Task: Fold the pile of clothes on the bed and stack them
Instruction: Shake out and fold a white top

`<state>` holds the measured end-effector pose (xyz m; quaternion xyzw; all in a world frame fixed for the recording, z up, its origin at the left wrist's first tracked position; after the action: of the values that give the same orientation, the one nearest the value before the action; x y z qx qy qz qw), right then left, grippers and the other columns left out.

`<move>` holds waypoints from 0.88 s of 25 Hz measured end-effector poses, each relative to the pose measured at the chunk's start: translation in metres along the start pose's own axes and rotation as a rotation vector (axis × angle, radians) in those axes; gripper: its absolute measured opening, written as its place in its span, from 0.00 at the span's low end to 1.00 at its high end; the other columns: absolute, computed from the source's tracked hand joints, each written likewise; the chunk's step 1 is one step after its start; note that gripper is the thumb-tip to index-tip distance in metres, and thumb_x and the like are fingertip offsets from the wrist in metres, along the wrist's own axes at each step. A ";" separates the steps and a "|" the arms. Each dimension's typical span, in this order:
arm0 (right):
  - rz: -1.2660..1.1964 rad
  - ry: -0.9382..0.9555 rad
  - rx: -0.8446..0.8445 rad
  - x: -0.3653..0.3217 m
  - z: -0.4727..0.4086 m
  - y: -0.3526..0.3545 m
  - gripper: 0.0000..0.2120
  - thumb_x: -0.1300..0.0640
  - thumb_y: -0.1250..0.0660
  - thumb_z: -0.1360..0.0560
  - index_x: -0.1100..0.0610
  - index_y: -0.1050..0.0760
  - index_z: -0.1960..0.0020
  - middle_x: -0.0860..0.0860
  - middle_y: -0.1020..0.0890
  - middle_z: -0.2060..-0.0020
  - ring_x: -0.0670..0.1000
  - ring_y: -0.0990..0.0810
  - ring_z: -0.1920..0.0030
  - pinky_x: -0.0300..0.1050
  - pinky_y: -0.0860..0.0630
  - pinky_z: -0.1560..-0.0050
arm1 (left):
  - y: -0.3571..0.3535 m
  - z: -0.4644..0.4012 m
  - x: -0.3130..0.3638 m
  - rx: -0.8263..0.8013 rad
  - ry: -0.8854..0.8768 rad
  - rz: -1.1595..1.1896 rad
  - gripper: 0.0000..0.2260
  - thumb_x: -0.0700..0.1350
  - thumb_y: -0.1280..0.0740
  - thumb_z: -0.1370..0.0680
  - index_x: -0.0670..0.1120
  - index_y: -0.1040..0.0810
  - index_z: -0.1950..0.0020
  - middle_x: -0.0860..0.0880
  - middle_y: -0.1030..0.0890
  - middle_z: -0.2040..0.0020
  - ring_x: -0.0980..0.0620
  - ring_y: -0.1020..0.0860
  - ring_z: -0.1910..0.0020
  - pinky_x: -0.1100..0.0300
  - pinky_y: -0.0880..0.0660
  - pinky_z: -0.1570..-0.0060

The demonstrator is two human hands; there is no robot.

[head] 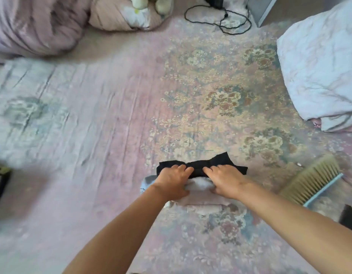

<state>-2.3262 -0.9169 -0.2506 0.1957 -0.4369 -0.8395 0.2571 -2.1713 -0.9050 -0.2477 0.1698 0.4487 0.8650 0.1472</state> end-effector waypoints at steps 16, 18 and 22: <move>0.004 0.195 -0.034 -0.453 -0.167 0.154 0.19 0.50 0.36 0.27 0.54 0.33 0.39 0.53 0.21 0.44 0.57 0.22 0.45 0.45 0.31 0.56 | -0.052 0.343 -0.377 -0.004 0.204 0.241 0.22 0.43 0.34 0.28 0.45 0.31 0.34 0.44 0.25 0.42 0.44 0.25 0.43 0.51 0.27 0.46; 0.072 0.159 0.097 -0.483 -0.206 0.175 0.20 0.49 0.34 0.28 0.55 0.33 0.40 0.54 0.21 0.45 0.57 0.21 0.46 0.46 0.32 0.58 | -0.052 0.347 -0.433 0.086 0.181 0.201 0.27 0.43 0.33 0.28 0.44 0.34 0.29 0.42 0.26 0.37 0.43 0.27 0.38 0.50 0.30 0.40; 0.294 0.070 0.568 -0.533 -0.268 0.179 0.27 0.52 0.20 0.50 0.62 0.23 0.55 0.57 0.22 0.69 0.57 0.22 0.70 0.46 0.27 0.70 | -0.073 0.355 -0.514 0.429 0.099 0.053 0.35 0.43 0.25 0.32 0.42 0.34 0.28 0.39 0.25 0.37 0.39 0.27 0.36 0.39 0.29 0.41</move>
<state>-1.7098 -0.8520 -0.1910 0.2231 -0.6681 -0.6306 0.3258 -1.5502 -0.8159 -0.1990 0.1662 0.6244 0.7606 0.0628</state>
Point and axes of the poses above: each hand's wrist, its own z-axis away from the middle knuckle, its own y-axis out of the back of the hand, x = y × z, the point moved 3 cm from there along -z, towards the middle knuckle
